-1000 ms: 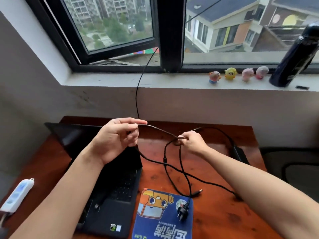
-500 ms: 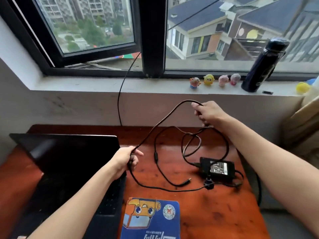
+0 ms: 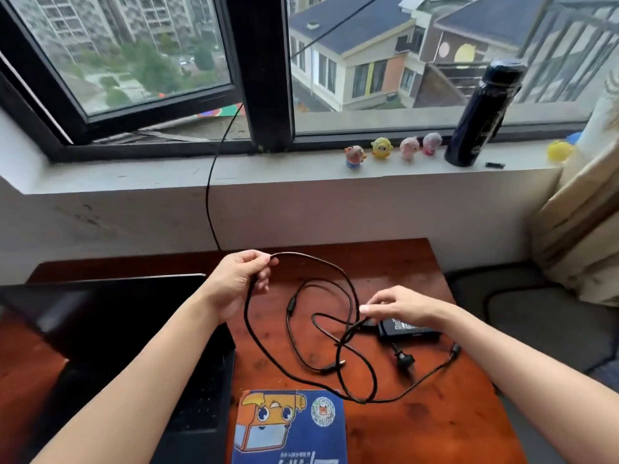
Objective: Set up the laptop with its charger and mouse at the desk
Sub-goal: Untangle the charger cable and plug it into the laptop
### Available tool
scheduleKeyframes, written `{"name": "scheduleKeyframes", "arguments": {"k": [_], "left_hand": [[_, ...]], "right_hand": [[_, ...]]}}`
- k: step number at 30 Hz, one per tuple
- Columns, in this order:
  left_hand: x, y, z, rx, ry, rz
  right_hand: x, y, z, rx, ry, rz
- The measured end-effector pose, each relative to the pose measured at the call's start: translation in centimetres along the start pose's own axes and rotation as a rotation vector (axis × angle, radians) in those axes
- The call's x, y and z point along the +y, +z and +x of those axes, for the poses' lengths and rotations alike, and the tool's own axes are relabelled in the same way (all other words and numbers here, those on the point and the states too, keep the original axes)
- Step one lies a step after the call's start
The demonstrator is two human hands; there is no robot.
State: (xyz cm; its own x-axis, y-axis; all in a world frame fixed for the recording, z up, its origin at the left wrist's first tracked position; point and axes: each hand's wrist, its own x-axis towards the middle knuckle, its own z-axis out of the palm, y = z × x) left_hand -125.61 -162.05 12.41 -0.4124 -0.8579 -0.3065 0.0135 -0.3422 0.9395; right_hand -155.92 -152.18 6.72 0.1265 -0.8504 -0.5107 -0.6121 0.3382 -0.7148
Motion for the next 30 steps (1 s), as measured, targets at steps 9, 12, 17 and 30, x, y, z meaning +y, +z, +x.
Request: {"name": "scheduleKeyframes", "arguments": {"k": [9, 12, 17, 30], "left_hand": [[-1.8, -1.0, -0.6, 0.088, -0.076, -0.118], [-1.1, 0.2, -0.7, 0.041, -0.029, -0.133], [0.0, 0.9, -1.2, -0.041, 0.018, -0.122], [0.2, -2.6, -2.6, 0.135, 0.013, -0.348]], "right_hand": [[-1.2, 0.7, -1.5, 0.302, -0.21, 0.085], [-4.4, 1.1, -0.6, 0.18, -0.171, 0.415], [-7.4, 0.5, 0.3, 0.061, -0.101, 0.84], [-0.2, 7.1, 2.3, 0.168, -0.078, -0.076]]}}
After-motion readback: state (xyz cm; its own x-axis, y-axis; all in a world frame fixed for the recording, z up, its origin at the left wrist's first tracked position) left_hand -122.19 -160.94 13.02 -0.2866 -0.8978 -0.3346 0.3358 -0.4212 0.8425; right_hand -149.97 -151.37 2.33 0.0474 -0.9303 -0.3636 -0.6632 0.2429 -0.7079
